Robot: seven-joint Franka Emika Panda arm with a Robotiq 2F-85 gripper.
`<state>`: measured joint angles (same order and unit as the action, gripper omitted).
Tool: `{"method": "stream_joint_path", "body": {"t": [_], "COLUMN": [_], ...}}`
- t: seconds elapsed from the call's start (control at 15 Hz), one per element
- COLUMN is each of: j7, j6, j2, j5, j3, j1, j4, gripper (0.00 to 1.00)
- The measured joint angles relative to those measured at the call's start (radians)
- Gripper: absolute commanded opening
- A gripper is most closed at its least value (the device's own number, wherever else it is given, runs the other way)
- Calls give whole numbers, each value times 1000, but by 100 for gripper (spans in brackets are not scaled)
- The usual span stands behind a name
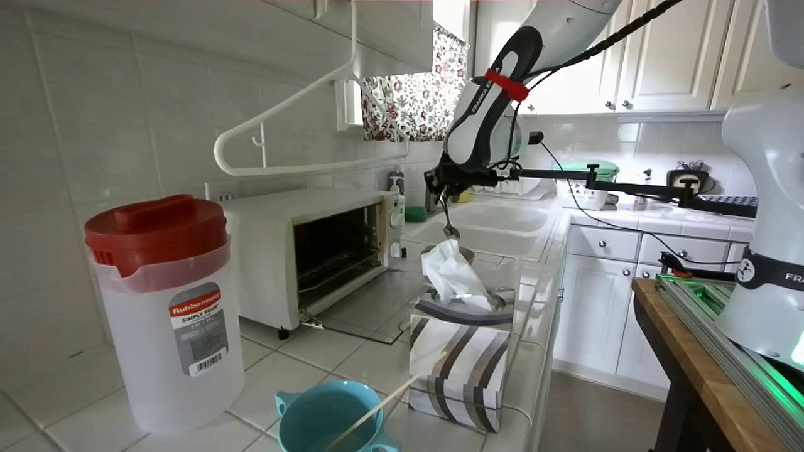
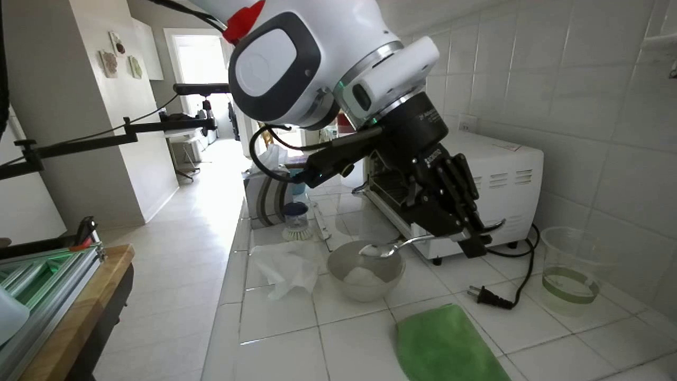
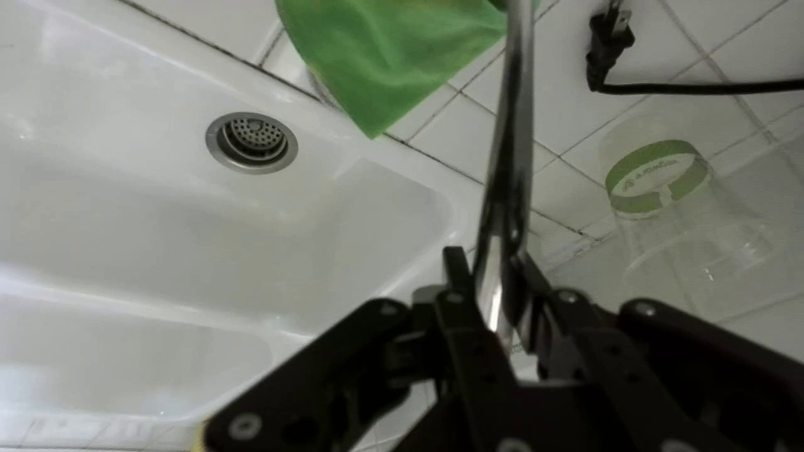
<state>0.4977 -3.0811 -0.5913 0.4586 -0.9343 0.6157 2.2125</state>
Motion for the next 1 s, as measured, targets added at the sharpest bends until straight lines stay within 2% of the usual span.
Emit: {"method": "stream_joint_path", "body": {"t": [0.53, 1.0], "j7": [35, 35], "j6": [-11, -124], "j2": [-2, -62], "j5": [0, 0], "j3": [12, 17], "j1": [16, 45], "j4": [0, 13], "gripper": [5, 5]}}
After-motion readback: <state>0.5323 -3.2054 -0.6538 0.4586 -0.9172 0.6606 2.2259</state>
